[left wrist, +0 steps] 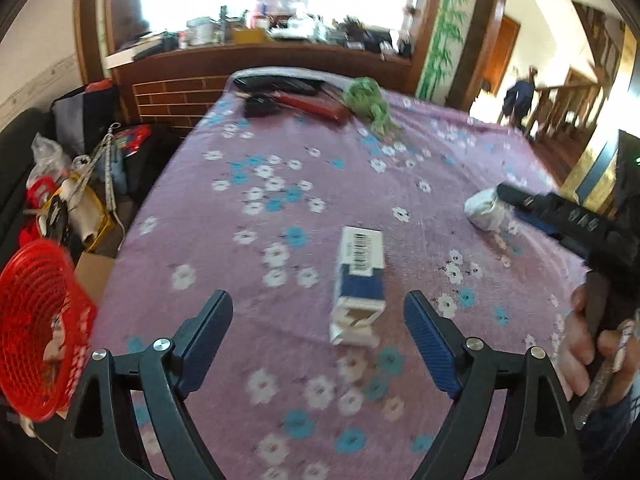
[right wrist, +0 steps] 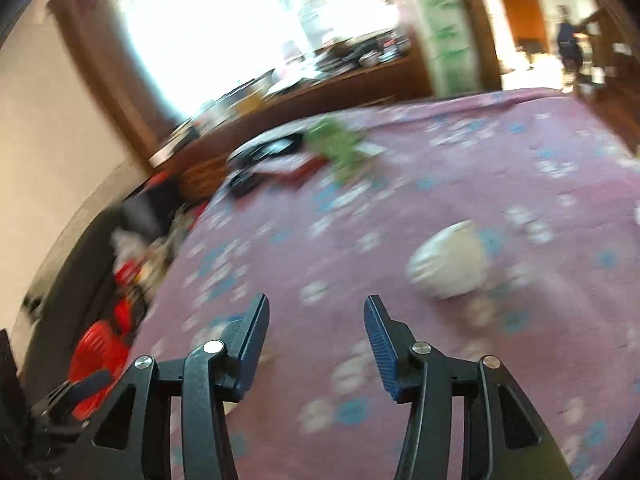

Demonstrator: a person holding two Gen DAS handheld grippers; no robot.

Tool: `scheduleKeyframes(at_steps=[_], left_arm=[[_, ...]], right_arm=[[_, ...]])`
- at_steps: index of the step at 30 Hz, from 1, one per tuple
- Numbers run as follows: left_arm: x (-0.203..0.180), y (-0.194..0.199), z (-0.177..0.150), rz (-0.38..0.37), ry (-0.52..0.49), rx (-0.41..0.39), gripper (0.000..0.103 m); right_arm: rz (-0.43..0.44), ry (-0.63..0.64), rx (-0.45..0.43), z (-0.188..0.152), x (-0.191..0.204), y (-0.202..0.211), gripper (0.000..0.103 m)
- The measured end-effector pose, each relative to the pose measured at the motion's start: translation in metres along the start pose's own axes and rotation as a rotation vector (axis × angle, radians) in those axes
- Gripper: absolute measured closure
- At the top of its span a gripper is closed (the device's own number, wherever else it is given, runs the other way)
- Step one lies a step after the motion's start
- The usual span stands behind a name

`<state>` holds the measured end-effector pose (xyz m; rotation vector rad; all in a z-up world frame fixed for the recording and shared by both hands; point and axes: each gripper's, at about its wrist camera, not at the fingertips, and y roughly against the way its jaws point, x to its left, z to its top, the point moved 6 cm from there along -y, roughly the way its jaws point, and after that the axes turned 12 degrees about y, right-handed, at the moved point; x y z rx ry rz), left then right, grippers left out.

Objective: Collect trash
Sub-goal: 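Move both grippers back over the table toward the remaining items, then grasp the white-and-blue medicine box with the left gripper while the right grasps the white cloth ball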

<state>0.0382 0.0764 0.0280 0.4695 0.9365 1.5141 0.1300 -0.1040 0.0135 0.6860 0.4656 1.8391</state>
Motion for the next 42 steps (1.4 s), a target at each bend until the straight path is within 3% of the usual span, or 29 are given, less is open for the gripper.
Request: scheduleKeyframes(at_steps=[4, 7, 10, 12, 21, 26, 32, 34, 36, 38, 42], left_arm=[[-0.019, -0.037, 0.0, 0.069, -0.044, 0.039, 0.017], [-0.026, -0.057, -0.003, 0.107, -0.084, 0.043, 0.02], [-0.029, -0.07, -0.004, 0.111, -0.092, 0.053, 0.045], [-0.026, -0.078, -0.004, 0.104, -0.079, 0.061, 0.07], [-0.012, -0.07, 0.01, 0.041, -0.009, -0.067, 0.07], [-0.006, -0.056, 0.018, 0.066, -0.005, -0.132, 0.07], [-0.012, -0.052, 0.013, 0.071, -0.038, -0.152, 0.07], [-0.012, -0.053, 0.011, 0.072, -0.045, -0.151, 0.07], [-0.012, -0.053, 0.011, 0.078, -0.05, -0.154, 0.07], [-0.011, -0.052, 0.011, 0.077, -0.047, -0.156, 0.07], [-0.011, -0.052, 0.012, 0.085, -0.044, -0.167, 0.07]], right_arm=[[-0.062, -0.133, -0.015, 0.002, -0.055, 0.0, 0.047], [-0.051, -0.217, -0.003, 0.001, -0.077, -0.002, 0.047], [-0.043, -0.236, 0.006, -0.001, -0.084, -0.005, 0.046], [-0.047, -0.243, 0.013, -0.002, -0.085, -0.007, 0.042], [-0.06, -0.241, 0.037, -0.009, -0.086, -0.021, 0.037], [-0.044, -0.279, 0.092, -0.004, -0.08, -0.031, 0.035], [-0.161, -0.272, 0.152, 0.012, -0.086, -0.056, 0.034], [-0.148, -0.277, 0.181, 0.01, -0.086, -0.069, 0.035], [-0.172, -0.24, 0.198, 0.007, -0.082, -0.075, 0.041], [-0.17, -0.191, 0.196, 0.004, -0.072, -0.073, 0.06], [-0.103, -0.122, 0.17, -0.002, -0.04, -0.053, 0.065]])
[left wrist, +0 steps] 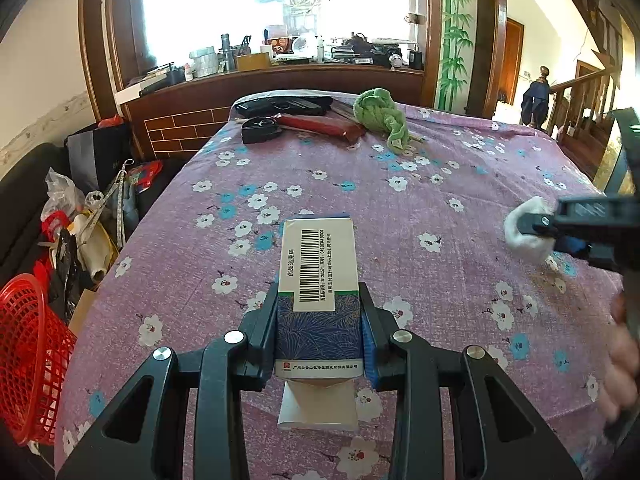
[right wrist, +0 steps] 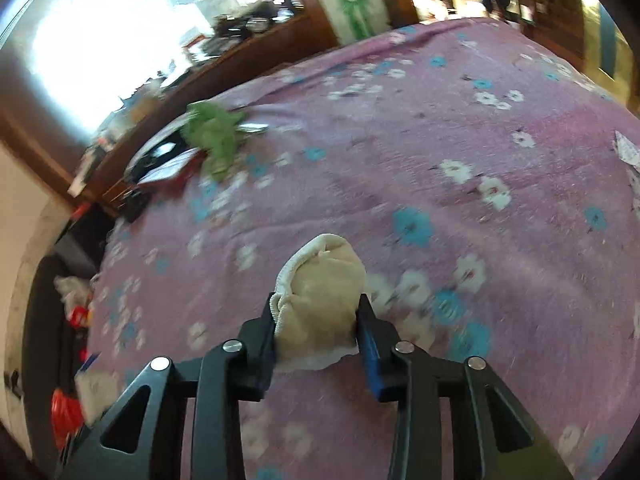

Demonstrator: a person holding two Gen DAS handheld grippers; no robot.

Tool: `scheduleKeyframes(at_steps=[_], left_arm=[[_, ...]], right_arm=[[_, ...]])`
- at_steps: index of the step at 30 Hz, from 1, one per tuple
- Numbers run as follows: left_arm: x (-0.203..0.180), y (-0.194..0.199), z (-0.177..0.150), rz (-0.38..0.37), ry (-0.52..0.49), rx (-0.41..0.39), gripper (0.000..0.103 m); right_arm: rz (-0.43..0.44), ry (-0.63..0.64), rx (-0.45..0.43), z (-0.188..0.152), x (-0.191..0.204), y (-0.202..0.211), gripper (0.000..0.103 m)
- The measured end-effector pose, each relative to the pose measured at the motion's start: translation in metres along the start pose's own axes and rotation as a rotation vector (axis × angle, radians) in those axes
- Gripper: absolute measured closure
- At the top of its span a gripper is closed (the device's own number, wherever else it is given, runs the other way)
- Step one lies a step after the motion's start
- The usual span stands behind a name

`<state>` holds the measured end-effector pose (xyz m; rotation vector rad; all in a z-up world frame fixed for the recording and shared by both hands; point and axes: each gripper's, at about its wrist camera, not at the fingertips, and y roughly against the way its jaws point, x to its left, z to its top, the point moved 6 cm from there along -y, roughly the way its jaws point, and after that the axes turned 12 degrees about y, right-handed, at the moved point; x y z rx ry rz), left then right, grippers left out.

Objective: Collect trash
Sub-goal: 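Grasp the white-and-blue medicine box with the left gripper while the right grasps the white cloth ball, then lift the medicine box and cloth ball and carry them over the red basket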

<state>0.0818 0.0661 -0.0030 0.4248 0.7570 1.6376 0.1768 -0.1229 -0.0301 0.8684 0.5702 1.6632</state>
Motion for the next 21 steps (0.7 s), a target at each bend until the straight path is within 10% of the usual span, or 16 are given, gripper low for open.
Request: scheduleKeyframes(at_steps=[7, 21], left_arm=[[0.003, 0.003, 0.001, 0.015, 0.012, -0.023, 0.07], [0.009, 0.006, 0.005, 0.046, 0.024, -0.051, 0.07]], right_arm=[[0.028, 0.218, -0.172, -0.028, 0.06, 0.037, 0.065], [0.04, 0.416, -0.217, -0.044, 0.099, 0.046, 0.065]])
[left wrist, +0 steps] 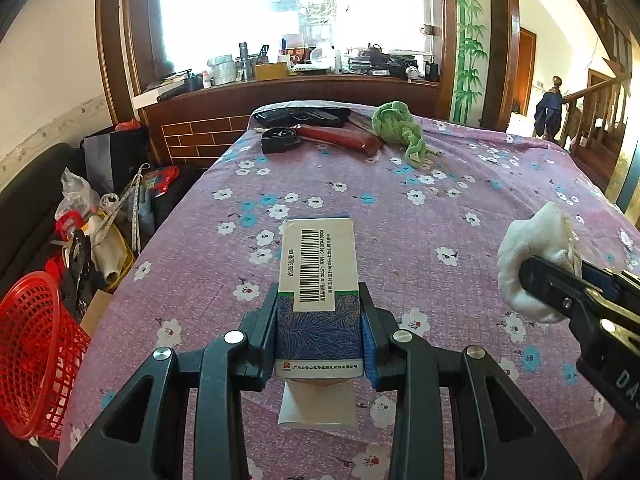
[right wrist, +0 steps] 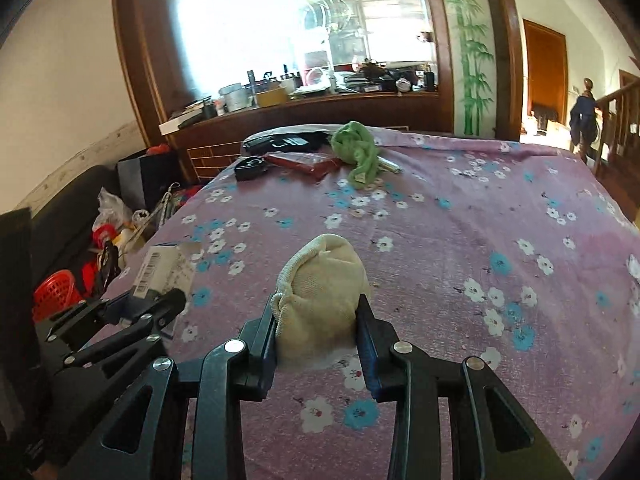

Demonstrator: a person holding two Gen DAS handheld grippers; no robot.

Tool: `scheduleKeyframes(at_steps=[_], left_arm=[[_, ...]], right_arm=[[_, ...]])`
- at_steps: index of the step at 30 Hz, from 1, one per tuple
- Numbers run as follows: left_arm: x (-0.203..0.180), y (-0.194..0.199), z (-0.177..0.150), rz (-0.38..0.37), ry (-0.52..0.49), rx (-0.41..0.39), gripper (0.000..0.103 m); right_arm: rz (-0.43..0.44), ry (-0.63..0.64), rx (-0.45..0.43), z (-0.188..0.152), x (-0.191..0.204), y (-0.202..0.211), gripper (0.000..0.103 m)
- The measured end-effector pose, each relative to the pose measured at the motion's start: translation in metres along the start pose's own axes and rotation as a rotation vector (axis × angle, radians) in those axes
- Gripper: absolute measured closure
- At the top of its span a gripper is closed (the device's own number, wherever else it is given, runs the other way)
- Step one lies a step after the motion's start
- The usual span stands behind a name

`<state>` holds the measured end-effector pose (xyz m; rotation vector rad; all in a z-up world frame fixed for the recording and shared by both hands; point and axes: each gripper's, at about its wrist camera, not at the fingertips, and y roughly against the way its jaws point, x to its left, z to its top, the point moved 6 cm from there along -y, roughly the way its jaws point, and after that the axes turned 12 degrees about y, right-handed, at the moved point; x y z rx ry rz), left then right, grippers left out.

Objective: Collect trash
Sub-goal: 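Lift the medicine box and cloth ball and carry them over the red basket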

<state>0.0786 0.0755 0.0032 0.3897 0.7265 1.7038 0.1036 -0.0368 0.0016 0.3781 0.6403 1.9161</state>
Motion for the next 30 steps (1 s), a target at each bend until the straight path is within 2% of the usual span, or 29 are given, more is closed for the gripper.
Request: scheduleKeyframes(at_steps=[30], left_arm=[[0.003, 0.0026, 0.0038, 0.012, 0.003, -0.018, 0.07]], right_arm=[[-0.011, 0.011, -0.023, 0.0037, 0.001, 0.0058, 0.065]])
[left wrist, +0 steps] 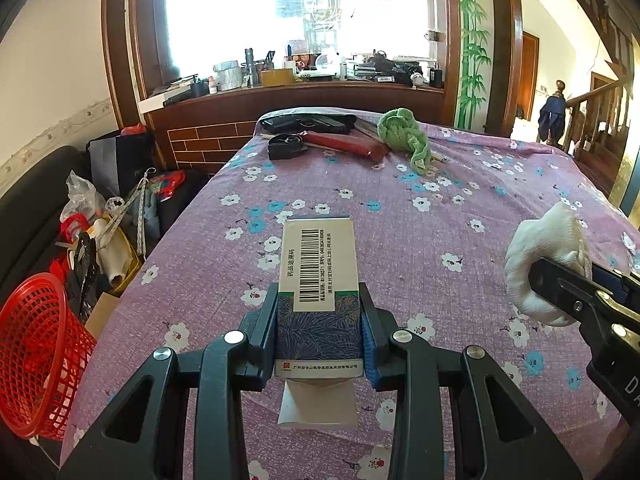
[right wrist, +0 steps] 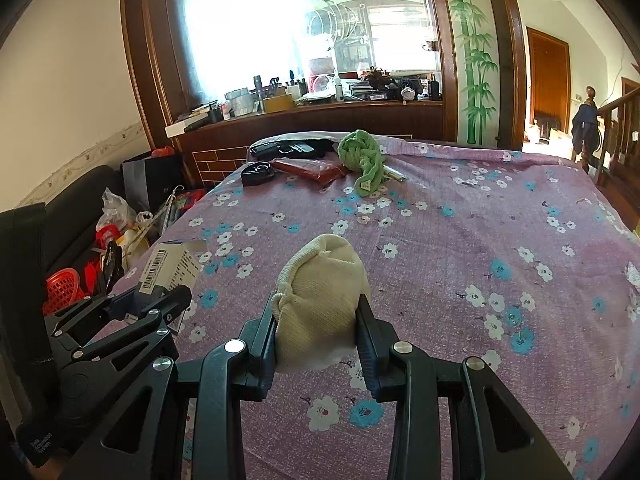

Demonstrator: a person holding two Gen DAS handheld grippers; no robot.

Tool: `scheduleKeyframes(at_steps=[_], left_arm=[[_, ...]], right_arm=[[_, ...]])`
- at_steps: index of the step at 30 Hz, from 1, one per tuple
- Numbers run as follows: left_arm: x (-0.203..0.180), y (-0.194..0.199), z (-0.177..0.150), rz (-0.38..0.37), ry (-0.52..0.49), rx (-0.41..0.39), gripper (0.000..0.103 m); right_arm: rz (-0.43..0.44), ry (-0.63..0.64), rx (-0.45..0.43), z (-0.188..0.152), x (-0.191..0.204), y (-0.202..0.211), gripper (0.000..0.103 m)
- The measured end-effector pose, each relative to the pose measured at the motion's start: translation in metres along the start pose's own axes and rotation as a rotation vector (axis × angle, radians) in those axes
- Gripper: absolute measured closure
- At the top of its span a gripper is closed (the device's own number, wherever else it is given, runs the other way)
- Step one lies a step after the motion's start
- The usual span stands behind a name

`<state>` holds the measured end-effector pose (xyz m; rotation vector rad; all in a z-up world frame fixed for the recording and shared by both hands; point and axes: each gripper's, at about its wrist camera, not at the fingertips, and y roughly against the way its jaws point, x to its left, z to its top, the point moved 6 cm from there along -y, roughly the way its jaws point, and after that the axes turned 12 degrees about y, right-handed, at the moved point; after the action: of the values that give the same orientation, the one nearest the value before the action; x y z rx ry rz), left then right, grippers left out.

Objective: Collect trash
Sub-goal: 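Lift the medicine box and cloth ball and carry them over the red basket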

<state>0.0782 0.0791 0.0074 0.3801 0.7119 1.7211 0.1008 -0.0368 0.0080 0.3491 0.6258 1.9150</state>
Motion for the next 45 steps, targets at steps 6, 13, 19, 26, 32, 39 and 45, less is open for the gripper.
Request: scheduleKeyframes(at_steps=[6, 13, 19, 26, 32, 39, 45], left_arm=[[0.001, 0.002, 0.004, 0.006, 0.007, -0.017, 0.07], [0.002, 0.004, 0.007, 0.02, 0.014, -0.047, 0.07], [0.003, 0.014, 0.012, 0.047, 0.022, -0.08, 0.07], [0.011, 0.051, 0.01, 0.035, 0.023, -0.108, 0.07], [0.037, 0.082, 0.01, 0.043, 0.048, -0.138, 0.07], [0.084, 0.105, 0.011, 0.073, 0.109, -0.165, 0.07], [0.127, 0.115, 0.013, 0.106, 0.17, -0.176, 0.07]], right_arm=[[-0.007, -0.005, -0.013, 0.001, -0.001, 0.003, 0.065], [-0.021, -0.006, -0.032, 0.003, -0.002, 0.007, 0.065], [-0.039, -0.018, -0.06, 0.007, -0.007, 0.012, 0.065], [-0.009, -0.055, -0.079, 0.013, -0.008, 0.024, 0.065], [0.076, -0.07, -0.087, 0.016, 0.016, 0.038, 0.065], [0.144, -0.033, -0.063, 0.016, 0.057, 0.038, 0.065], [0.199, 0.026, -0.048, 0.024, 0.101, 0.034, 0.065]])
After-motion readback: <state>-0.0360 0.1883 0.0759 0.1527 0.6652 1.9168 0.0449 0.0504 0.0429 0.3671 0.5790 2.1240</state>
